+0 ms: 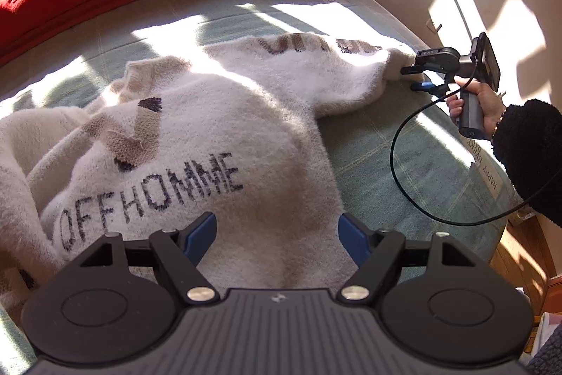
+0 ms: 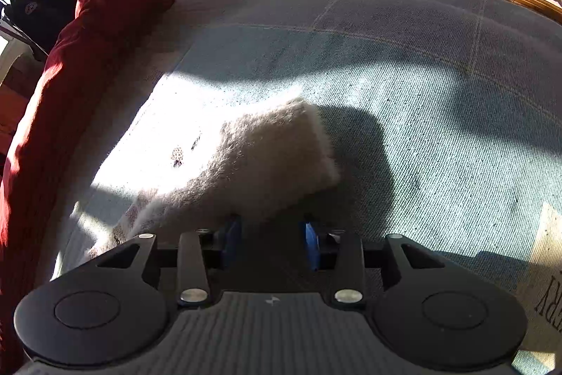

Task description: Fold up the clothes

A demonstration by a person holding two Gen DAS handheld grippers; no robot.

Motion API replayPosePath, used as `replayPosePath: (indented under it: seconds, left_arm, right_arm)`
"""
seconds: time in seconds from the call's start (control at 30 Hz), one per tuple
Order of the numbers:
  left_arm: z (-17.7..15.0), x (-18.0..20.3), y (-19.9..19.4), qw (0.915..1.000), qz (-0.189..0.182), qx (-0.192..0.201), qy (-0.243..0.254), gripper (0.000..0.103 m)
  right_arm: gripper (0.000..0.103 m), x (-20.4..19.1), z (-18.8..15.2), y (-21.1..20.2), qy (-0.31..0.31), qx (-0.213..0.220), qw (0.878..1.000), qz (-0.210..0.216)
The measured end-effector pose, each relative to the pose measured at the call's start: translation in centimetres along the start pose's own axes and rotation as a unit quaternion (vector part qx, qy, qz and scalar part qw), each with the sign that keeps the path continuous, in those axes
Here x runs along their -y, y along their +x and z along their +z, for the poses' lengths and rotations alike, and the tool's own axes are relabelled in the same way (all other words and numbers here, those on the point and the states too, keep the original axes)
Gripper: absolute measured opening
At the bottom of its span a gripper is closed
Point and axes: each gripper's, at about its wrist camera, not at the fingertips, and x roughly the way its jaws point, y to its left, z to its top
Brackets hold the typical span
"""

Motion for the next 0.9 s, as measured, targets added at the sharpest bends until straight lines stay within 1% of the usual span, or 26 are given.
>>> replayPosePath:
  seconds: [0.2, 0.27, 0.37, 0.4, 0.43, 0.47, 0.57, 0.7, 0.8, 0.87, 0.9]
  left_arm:
    - [0.3, 0.7, 0.5, 0.9999, -0.005, -0.003, 0.008, 0.076]
    - [0.4, 0.8, 0.7, 0.9999, -0.007, -0.004, 0.009, 0.076]
    - [0.4, 1.1, 0.9, 0.9999, -0.007, -0.004, 0.007, 0.076]
    - [0.4, 1.1, 0.9, 0.9999, -0.009, -0.003, 0.006, 0.076]
    - [0.4, 1.2, 0.9, 0.9999, -0.011, -0.003, 0.006, 0.076]
    - [0.4, 1.2, 0.8, 0.9999, -0.012, -0.002, 0.006, 0.076]
    - [0.4, 1.1, 0.8, 0.9999, -0.011, -0.002, 0.006, 0.076]
    - [0.5, 0.8, 0.8, 0.9999, -0.013, 0.0, 0.002, 0.076]
    - [0.5, 0.8, 0.7, 0.9999, -0.013, 0.002, 0.0, 0.076]
    - [0.5, 0.8, 0.6, 0.9999, -0.015, 0.003, 0.002, 0.076]
    - [0.5, 0.9, 0.5, 0.9999, -0.015, 0.005, 0.003, 0.076]
  right_arm:
    - [0.045, -0.1, 1.5, 1.7, 0.03, 0.027, 0.999, 0.022]
    - [0.047, 0.0, 1.9, 2.3, 0.04, 0.035, 0.998, 0.027]
    - [0.046, 0.0, 2.3, 2.8, 0.047, 0.044, 0.997, 0.039]
    - [0.044, 0.0, 2.5, 2.8, 0.05, 0.044, 0.997, 0.044]
    - [0.025, 0.0, 2.6, 2.6, 0.05, 0.043, 0.997, 0.044]
    - [0.009, -0.2, 2.7, 2.4, 0.042, 0.041, 0.998, 0.039]
    - [0.009, -0.8, 3.1, 0.2, 0.011, 0.047, 0.999, 0.014]
    - [0.009, -0.7, 4.0, -3.8, -0.015, 0.062, 0.998, -0.005]
    - [0.008, -0.4, 4.8, -5.6, -0.03, 0.054, 0.998, -0.033]
    - [0.008, -0.5, 5.0, -6.0, -0.047, 0.047, 0.996, -0.062]
    - [0.008, -0.8, 4.9, -6.1, -0.067, 0.054, 0.993, -0.086]
